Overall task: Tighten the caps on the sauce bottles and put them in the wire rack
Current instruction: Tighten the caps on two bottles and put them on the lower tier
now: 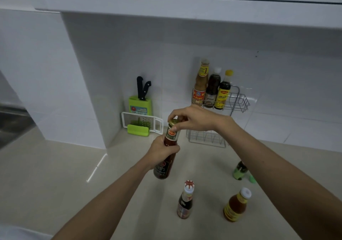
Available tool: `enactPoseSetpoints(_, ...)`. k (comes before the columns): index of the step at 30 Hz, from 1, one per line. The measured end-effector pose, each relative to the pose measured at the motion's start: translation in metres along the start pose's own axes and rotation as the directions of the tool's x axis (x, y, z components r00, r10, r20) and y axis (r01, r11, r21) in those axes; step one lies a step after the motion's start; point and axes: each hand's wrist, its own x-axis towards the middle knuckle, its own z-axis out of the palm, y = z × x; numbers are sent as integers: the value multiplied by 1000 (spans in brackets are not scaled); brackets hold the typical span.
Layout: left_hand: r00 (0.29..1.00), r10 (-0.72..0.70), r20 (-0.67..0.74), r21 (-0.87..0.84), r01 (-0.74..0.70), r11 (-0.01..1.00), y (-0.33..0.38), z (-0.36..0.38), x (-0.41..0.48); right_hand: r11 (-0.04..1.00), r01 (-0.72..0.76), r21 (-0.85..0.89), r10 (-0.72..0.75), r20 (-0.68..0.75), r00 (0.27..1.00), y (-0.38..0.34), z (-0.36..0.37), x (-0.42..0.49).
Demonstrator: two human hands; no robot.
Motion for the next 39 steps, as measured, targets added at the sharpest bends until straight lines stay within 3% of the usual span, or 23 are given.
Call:
enactPoseSetpoints(6, 974, 56, 221, -76, -40, 996, 13, 2, 9, 983, -2, 183, -26, 152, 988, 2, -21, 2)
enactPoseSetpoints(10, 997, -28, -68, 12, 29, 1000, 9, 19, 19, 998, -59, -31, 59, 16, 998, 12, -15, 1)
enactPoseSetpoints(12, 992, -10, -124, 67, 19, 998, 7, 23, 24, 980, -23, -198, 13, -51, 999, 17, -4, -1)
enactPoseSetpoints(13, 997, 17, -75, 80, -11, 997, 9, 22, 26, 957, 6, -290, -27, -69, 997, 18, -1, -2)
enactPoseSetpoints(16, 956, 121, 268, 19, -131, 991, 21, 12, 30, 841, 127, -526, -214, -107, 971, 24, 1, -5)
enactPoseSetpoints(18, 920, 134, 368, 2, -145, 989, 28, 8, 33, 776, 162, -610, -316, -153, 936, 30, 2, -6)
enactPoseSetpoints(20, 967, 99, 234, 42, -112, 993, 30, 16, 35, 796, 49, -604, -267, -278, 923, 34, 9, -7)
enactPoseSetpoints(22, 995, 39, -90, 138, -26, 990, 27, 29, 35, 834, -167, -526, -96, -436, 895, 33, 24, -3)
enactPoseSetpoints(24, 945, 16, -328, 287, 83, 954, 22, 41, 32, 837, -349, -421, 104, -504, 857, 32, 41, 1)
enactPoseSetpoints(25, 930, 30, -367, 348, 107, 931, 19, 43, 31, 842, -378, -384, 156, -498, 853, 32, 47, 1)
enactPoseSetpoints(27, 973, 21, -231, 301, 51, 952, 14, 37, 34, 887, -313, -340, 136, -456, 880, 34, 49, -5)
enactPoseSetpoints(29, 991, 43, 129, 160, -64, 985, 18, 22, 37, 917, -121, -381, -26, -359, 933, 36, 37, -14)
enactPoseSetpoints(31, 906, 61, 419, 75, -101, 992, 27, 10, 36, 860, 88, -502, -232, -231, 945, 32, 23, -15)
enactPoseSetpoints(32, 884, 72, 462, 66, -115, 991, 30, 8, 36, 819, 144, -556, -291, -186, 939, 31, 18, -14)
enactPoseSetpoints(34, 932, 84, 354, 54, -110, 992, 32, 14, 36, 791, 132, -597, -291, -178, 940, 28, 11, -10)
enactPoseSetpoints(36, 995, 65, 81, 80, -71, 994, 28, 24, 38, 819, 3, -573, -186, -261, 947, 27, 13, -4)
enactPoseSetpoints(39, 975, 19, -222, 252, 38, 967, 20, 35, 41, 863, -272, -426, 79, -417, 905, 21, 29, 3)
